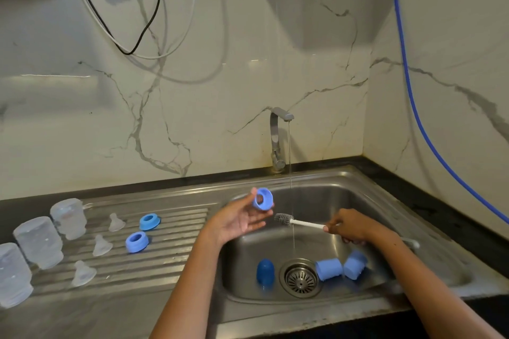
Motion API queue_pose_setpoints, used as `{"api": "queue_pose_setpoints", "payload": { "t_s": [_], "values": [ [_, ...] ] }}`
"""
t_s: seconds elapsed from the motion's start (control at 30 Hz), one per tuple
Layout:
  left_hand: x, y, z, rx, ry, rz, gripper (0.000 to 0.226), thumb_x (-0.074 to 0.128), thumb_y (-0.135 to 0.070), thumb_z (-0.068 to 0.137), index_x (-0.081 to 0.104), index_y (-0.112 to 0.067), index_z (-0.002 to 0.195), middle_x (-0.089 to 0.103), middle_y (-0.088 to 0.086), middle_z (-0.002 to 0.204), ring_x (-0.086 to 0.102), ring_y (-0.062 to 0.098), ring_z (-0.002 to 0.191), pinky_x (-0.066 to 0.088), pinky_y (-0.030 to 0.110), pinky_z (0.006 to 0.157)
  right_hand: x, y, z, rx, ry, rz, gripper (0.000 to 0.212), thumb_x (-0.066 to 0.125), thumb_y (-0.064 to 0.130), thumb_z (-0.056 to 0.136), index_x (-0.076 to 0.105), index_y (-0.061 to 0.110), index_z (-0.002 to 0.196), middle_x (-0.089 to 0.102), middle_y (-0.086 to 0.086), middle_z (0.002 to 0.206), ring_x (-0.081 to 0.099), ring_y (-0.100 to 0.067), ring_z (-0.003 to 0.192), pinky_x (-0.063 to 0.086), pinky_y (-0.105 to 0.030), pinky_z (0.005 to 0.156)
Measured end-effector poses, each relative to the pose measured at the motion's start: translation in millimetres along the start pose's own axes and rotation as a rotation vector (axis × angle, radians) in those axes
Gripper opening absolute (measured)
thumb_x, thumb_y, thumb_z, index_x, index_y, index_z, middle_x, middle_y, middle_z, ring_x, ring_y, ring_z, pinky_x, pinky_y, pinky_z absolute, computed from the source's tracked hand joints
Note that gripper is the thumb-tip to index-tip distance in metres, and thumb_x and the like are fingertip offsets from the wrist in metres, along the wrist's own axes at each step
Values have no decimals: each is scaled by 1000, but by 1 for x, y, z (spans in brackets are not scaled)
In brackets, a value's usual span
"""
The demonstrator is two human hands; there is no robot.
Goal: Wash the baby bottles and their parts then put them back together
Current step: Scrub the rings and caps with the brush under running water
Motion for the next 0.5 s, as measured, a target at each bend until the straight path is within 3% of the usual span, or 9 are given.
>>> {"api": "queue_pose_setpoints", "payload": {
  "t_s": [0.03,0.1,0.17,0.27,0.37,0.43,0.5],
  "values": [
    [1,6,0,-39,11,205,29,70,-33,85,71,-10,103,72,11,96,68,17,82,50,29,74,0,0,0,-5,-2,4,27,54,40,96,67,23,113,57,3,61,48,-5,47,42,-17,52],
    [4,19,1,-62,-126,738,27,77,-27,78,72,-10,97,71,7,90,66,13,78,53,29,75,1,2,1,-12,-1,12,27,54,39,96,67,23,113,57,2,62,49,-6,50,44,-18,54],
    [6,23,1,2,-62,751,19,76,-17,79,71,-9,95,72,4,82,67,11,73,56,33,79,2,2,1,-14,4,5,28,54,39,96,67,21,113,58,2,64,51,-8,54,47,-21,59],
    [8,17,3,74,-52,671,26,75,-17,80,71,-6,103,71,-3,72,67,4,65,54,19,62,-1,3,-1,-19,-8,-32,26,54,40,96,67,22,111,58,3,63,52,-7,55,46,-20,58],
    [8,24,1,66,-33,817,34,74,-13,81,67,0,112,70,-3,68,65,3,60,49,16,55,0,6,-2,-32,-7,-29,18,54,39,96,66,26,100,56,3,62,51,-8,54,47,-22,58],
    [12,34,4,21,-35,1043,38,74,-16,81,66,-3,115,73,-2,82,68,7,74,51,18,66,0,7,-4,-26,7,-56,20,54,38,96,59,32,79,57,2,64,52,-10,58,51,-27,65],
    [15,36,3,-62,-203,1217,41,76,-22,78,66,-12,116,70,1,108,63,15,104,46,30,94,3,9,-7,-11,-5,-92,28,53,38,96,53,33,69,56,5,64,53,-10,60,48,-25,65]
  ]
}}
Point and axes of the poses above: each hand's wrist, its own z-axis towards the middle knuckle, its own x-axis out of the palm, y = z × x, the point moved 1 cm from there along z, towards the middle knuckle
